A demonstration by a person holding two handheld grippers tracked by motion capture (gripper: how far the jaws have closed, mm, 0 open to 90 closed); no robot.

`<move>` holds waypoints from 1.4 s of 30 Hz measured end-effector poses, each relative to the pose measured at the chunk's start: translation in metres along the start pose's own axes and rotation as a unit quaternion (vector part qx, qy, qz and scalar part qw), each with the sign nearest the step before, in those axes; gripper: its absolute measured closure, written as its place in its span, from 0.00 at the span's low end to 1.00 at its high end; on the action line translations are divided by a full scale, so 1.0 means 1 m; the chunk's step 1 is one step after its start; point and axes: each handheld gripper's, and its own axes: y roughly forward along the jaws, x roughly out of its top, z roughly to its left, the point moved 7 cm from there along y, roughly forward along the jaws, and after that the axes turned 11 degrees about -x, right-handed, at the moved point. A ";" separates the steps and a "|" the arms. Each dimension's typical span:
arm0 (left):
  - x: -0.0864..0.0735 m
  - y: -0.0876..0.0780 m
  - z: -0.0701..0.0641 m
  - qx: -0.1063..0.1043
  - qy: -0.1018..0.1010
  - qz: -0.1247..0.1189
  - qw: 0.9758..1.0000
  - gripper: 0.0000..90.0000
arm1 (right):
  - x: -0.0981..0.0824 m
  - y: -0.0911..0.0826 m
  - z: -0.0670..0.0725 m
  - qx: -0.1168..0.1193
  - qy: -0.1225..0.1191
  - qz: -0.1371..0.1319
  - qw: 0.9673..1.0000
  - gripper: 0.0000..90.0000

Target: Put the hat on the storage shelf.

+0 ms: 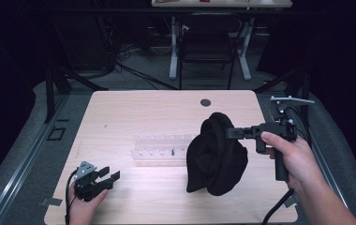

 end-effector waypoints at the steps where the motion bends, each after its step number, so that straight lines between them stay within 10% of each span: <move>1: 0.000 0.000 0.000 0.000 0.000 0.000 1.000 0.52 | 0.001 0.000 0.001 0.001 -0.001 0.000 1.000 0.98; 42: 0.001 0.000 0.002 -0.006 -0.001 0.002 1.000 0.52 | 0.069 0.059 0.012 -0.005 -0.008 -0.016 1.000 0.98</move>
